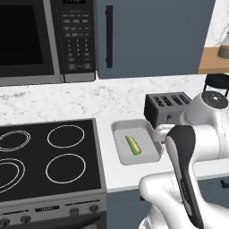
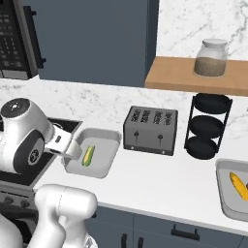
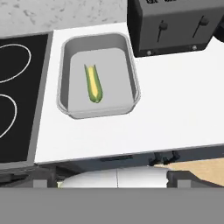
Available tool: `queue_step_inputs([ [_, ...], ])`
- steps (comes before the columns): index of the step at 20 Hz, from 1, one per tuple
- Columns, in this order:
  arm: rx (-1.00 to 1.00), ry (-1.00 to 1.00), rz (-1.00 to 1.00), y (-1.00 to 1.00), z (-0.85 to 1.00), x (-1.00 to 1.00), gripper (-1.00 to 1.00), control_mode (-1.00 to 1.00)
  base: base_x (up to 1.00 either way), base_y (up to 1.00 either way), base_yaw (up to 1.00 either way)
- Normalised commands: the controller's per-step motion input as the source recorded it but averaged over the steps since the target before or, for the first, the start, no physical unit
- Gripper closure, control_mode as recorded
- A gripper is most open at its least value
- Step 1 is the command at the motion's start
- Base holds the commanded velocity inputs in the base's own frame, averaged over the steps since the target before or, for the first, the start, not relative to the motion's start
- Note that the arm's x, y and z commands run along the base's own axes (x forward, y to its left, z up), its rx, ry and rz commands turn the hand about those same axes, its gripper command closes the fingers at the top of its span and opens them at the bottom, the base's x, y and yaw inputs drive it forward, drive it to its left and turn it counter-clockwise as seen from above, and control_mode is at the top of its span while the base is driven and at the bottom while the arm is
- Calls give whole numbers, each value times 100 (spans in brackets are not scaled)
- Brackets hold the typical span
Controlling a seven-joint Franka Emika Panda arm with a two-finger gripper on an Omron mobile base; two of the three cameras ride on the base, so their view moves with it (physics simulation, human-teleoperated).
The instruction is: Place one corn and one chicken drumstick in each tupperware on the nearby counter, to pack two identical lunches.
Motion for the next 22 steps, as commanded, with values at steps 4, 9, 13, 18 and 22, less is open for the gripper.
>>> queue_step_inputs([
  [4, 0, 0, 0, 0, 0, 0, -100, 100, -67, -46, -2],
  [9, 0, 0, 0, 0, 0, 0, -100, 100, -29, -100, -16],
  [13, 0, 0, 0, 0, 0, 0, -100, 100, -31, -100, -14],
  [18, 0, 0, 0, 0, 0, 0, -100, 100, -57, -100, -13],
  [22, 0, 0, 0, 0, 0, 0, -100, 100, -94, -100, -7],
])
